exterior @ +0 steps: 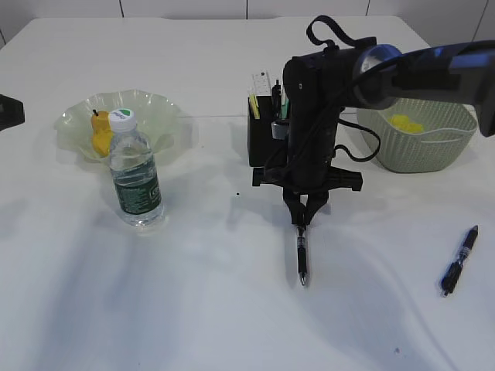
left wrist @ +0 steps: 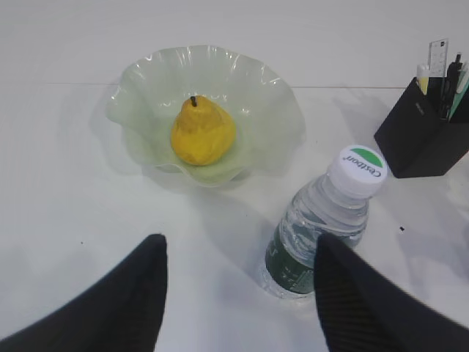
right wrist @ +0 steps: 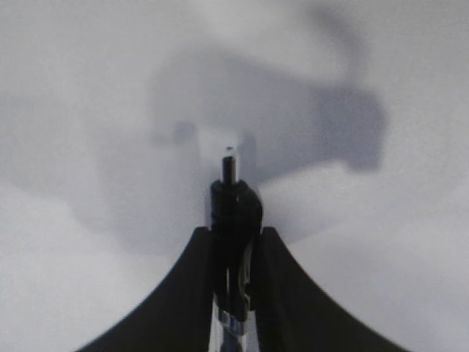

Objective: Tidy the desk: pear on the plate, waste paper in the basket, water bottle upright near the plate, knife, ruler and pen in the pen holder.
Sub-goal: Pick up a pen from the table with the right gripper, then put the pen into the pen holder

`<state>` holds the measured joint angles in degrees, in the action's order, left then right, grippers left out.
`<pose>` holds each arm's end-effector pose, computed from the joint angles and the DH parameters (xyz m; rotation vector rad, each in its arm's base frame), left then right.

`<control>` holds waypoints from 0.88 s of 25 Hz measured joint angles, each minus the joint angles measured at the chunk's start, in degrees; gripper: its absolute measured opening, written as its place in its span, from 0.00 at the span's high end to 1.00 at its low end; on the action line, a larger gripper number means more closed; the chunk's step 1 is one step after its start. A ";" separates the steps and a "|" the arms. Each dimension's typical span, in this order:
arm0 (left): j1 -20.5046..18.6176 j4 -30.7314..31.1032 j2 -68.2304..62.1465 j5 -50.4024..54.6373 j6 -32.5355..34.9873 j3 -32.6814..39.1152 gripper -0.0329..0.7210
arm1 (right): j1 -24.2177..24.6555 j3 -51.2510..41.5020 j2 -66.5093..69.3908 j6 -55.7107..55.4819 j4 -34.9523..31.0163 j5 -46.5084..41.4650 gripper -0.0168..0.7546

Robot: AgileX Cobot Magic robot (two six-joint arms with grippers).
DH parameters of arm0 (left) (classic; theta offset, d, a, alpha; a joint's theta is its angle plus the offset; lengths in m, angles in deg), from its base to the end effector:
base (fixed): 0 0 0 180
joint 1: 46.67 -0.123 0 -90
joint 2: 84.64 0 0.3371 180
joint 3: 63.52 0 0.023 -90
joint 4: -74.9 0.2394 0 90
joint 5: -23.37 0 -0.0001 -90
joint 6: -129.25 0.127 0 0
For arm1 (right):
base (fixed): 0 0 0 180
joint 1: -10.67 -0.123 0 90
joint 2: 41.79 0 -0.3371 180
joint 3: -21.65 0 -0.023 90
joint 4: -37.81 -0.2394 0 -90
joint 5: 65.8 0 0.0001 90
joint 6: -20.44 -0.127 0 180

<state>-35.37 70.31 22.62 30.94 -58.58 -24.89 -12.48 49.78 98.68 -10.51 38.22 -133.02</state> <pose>0.2375 -0.0488 0.3176 -0.0132 2.0861 -0.2633 0.4518 0.1923 0.1408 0.2087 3.1248 -0.0037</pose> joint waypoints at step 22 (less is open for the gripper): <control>0.00 0.00 0.00 -0.78 0.00 0.00 0.36 | -2.32 -8.84 -13.39 2.65 7.60 8.38 0.86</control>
<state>-35.37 70.31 22.62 30.16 -58.58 -24.89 -14.79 40.93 85.29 -7.86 45.82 -124.64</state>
